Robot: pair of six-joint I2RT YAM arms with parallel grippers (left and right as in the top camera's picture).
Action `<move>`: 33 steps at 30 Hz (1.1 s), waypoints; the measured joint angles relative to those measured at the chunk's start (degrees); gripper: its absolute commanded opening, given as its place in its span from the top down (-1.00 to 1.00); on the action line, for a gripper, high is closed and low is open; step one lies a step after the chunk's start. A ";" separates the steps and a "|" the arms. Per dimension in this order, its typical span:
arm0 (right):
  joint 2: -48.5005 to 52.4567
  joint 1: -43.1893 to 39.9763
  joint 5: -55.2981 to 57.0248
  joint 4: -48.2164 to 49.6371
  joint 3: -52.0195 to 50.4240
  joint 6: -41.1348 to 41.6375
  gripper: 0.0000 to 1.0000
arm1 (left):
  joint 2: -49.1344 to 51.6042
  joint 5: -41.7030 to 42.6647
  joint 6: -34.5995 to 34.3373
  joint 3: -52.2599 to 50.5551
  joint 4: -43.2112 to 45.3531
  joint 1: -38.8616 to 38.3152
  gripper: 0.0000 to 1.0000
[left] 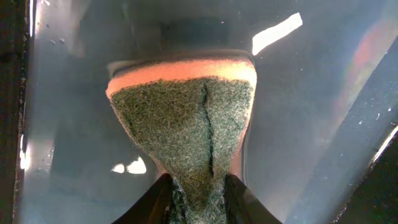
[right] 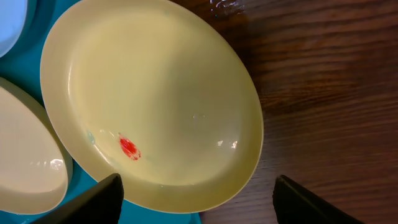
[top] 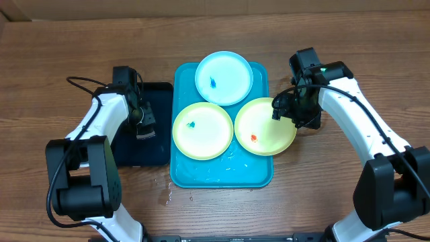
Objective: Clean dirty plates on tray and stack at the side
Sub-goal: 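Grasp the green sponge with the left gripper and lift it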
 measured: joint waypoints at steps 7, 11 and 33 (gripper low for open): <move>0.00 0.00 0.00 -0.02 0.00 -0.15 -0.63 | 0.00 -0.02 0.13 -1.57 2.49 0.02 0.92; 0.00 0.00 0.02 -1.14 0.00 -0.04 -0.61 | 0.00 -0.02 0.42 -1.79 2.43 0.02 0.92; 0.00 -0.02 0.02 0.94 -5.09 2.10 -0.50 | -17.25 8.57 8.39 19.87 -18.03 1.79 0.92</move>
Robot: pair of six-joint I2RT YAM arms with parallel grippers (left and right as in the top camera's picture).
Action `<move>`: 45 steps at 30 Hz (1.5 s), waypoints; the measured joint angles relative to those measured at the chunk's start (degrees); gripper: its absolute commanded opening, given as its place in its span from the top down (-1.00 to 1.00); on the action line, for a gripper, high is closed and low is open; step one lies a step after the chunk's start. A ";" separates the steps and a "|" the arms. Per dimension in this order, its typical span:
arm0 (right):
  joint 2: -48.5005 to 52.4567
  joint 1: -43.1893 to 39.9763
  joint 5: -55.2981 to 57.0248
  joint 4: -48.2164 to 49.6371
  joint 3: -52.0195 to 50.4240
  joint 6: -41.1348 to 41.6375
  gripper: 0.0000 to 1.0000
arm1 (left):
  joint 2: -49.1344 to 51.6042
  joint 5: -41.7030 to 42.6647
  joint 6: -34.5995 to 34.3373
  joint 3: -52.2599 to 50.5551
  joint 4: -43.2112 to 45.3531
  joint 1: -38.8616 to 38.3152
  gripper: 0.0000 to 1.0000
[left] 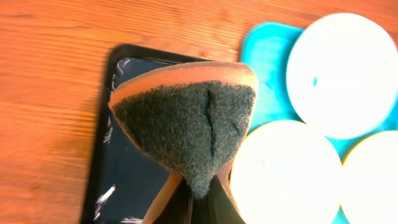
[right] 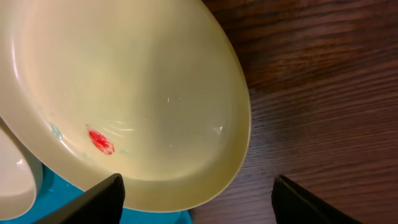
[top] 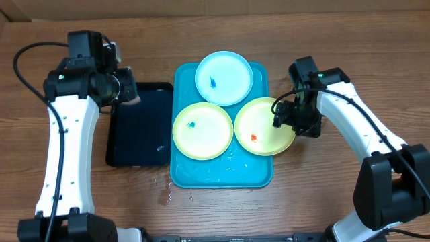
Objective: Clean dirty plates on tray and stack at the side
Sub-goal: 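Grasp the green sponge with the left gripper and lift it, then move the right gripper to the blue-stained yellow plate and grip its rim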
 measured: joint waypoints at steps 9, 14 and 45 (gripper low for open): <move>0.00 0.00 0.37 8.85 -5.95 0.00 -0.44 | 1.44 9.33 6.91 -0.74 -1.97 0.00 0.92; 0.00 -0.02 1.86 12.31 -6.84 -1.73 -0.43 | 1.46 12.66 8.72 -0.96 -3.19 0.00 0.92; 0.04 1.81 -9.75 9.44 5.68 -5.16 -0.35 | 1.49 14.03 9.33 -1.03 -3.32 -5.09 0.92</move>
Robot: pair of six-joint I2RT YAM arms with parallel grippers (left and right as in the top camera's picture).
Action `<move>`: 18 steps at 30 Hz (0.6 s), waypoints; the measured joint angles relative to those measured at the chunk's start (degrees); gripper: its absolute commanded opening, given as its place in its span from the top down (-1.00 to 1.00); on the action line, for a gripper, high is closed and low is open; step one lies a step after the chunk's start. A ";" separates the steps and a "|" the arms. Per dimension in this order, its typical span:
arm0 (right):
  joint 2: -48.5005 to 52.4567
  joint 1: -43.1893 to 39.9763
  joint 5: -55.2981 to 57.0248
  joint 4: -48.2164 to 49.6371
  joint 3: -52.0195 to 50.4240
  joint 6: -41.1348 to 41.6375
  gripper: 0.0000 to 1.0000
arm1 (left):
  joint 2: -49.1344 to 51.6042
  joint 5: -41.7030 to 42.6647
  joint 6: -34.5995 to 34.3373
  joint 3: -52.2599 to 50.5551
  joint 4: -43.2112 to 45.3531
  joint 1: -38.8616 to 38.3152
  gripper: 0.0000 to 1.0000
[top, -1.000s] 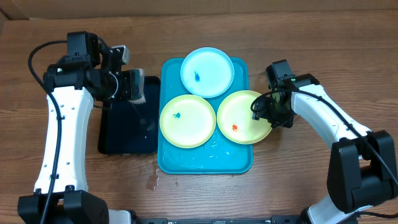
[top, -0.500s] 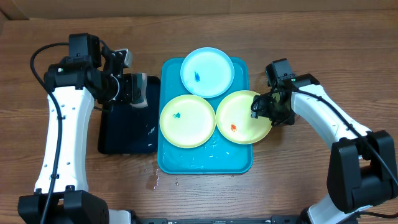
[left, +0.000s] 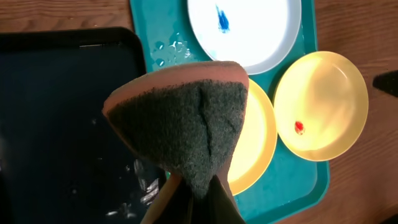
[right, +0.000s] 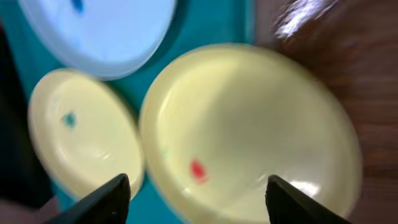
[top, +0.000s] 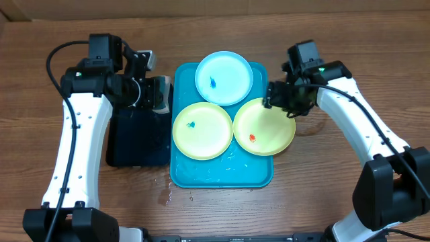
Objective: Clean dirty plates on tray and stack at the side
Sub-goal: 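Move the right gripper to the blue-stained yellow plate and grip its rim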
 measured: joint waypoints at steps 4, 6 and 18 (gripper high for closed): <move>0.02 5.25 -5.46 -1.77 -0.50 0.20 -0.02 | 0.00 0.00 -0.02 0.00 -0.04 -0.83 0.92; 0.02 8.74 -6.86 -0.81 -1.09 0.66 0.43 | 0.00 0.02 -0.20 0.00 -0.15 -0.83 0.92; 0.02 27.17 4.83 17.70 -10.08 14.29 0.87 | 0.00 -10.43 -8.85 0.00 0.61 -0.81 0.92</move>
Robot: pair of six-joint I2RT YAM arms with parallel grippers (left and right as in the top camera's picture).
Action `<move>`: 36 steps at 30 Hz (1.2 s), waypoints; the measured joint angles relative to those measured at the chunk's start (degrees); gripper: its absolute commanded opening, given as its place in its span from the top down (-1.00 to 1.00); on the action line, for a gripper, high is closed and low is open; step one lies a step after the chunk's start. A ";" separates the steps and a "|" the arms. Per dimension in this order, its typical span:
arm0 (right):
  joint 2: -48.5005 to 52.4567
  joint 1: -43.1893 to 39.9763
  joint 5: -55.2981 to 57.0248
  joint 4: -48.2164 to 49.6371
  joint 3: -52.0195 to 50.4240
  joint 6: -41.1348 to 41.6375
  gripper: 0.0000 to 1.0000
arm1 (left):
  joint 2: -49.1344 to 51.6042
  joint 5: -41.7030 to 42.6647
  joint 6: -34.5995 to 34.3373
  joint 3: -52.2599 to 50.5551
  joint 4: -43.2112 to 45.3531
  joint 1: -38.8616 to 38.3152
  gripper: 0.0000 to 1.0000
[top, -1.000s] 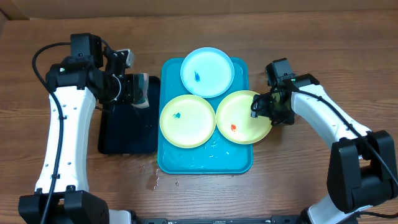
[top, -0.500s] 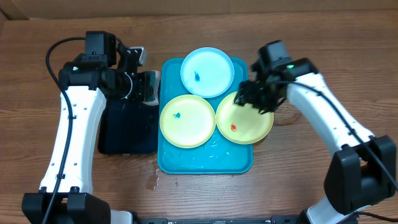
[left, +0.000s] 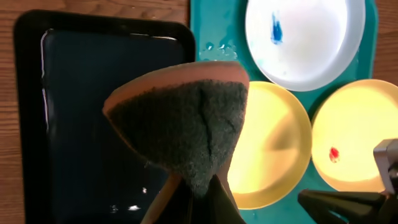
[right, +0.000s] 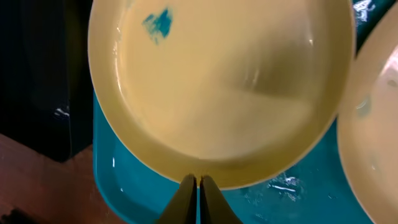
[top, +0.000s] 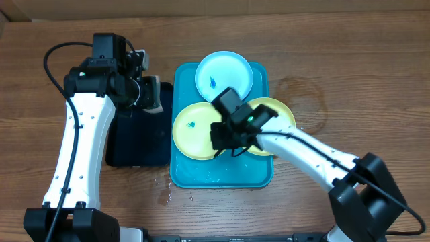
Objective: Clean dirty plates on tray and stack at the side
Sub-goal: 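Move the right gripper to the blue-stained yellow plate and grip its rim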
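A teal tray (top: pixel 262 176) holds three dirty plates: a pale blue one with a blue smear (top: pixel 224 77) at the back, a yellow one with a teal smear (top: pixel 195 131) at the left, and a yellow one with a red spot (top: pixel 272 114) at the right. My right gripper (top: pixel 225 139) reaches across the tray, and its fingers (right: pixel 198 182) are shut on the near rim of the left yellow plate (right: pixel 217 81). My left gripper (left: pixel 194 194) is shut on a green-and-orange sponge (left: pixel 180 118), held over the right edge of the black tray (top: pixel 138 134).
The black tray (left: pixel 93 124) holds water and lies left of the teal tray. Water drops lie on the teal tray floor (right: pixel 286 186) and on the wood by its front left corner (top: pixel 166 196). Bare wood lies right of the teal tray.
My right gripper was open over the far edge of the red-spotted plate. It is now across the tray, shut on the near rim of the left yellow plate. The sponge has shifted slightly back over the black tray.
The sponge was first held down in the black tray's water, with my right gripper open beside the red-spotted plate. Then the sponge was raised high at the far left. Later it hung next to the teal tray. Now my right gripper grips the left yellow plate.
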 measured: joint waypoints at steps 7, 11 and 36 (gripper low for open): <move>0.07 4.09 6.43 10.40 -5.25 5.46 0.86 | 0.00 -1.27 -1.03 0.00 -0.04 0.00 0.92; 0.17 4.66 7.63 12.57 -7.80 8.22 0.92 | 0.00 -1.46 -1.25 0.00 -0.02 0.00 0.92; 1.01 5.51 1.27 6.82 -9.81 11.34 0.86 | 0.00 -1.18 -1.66 0.00 -0.87 0.00 0.92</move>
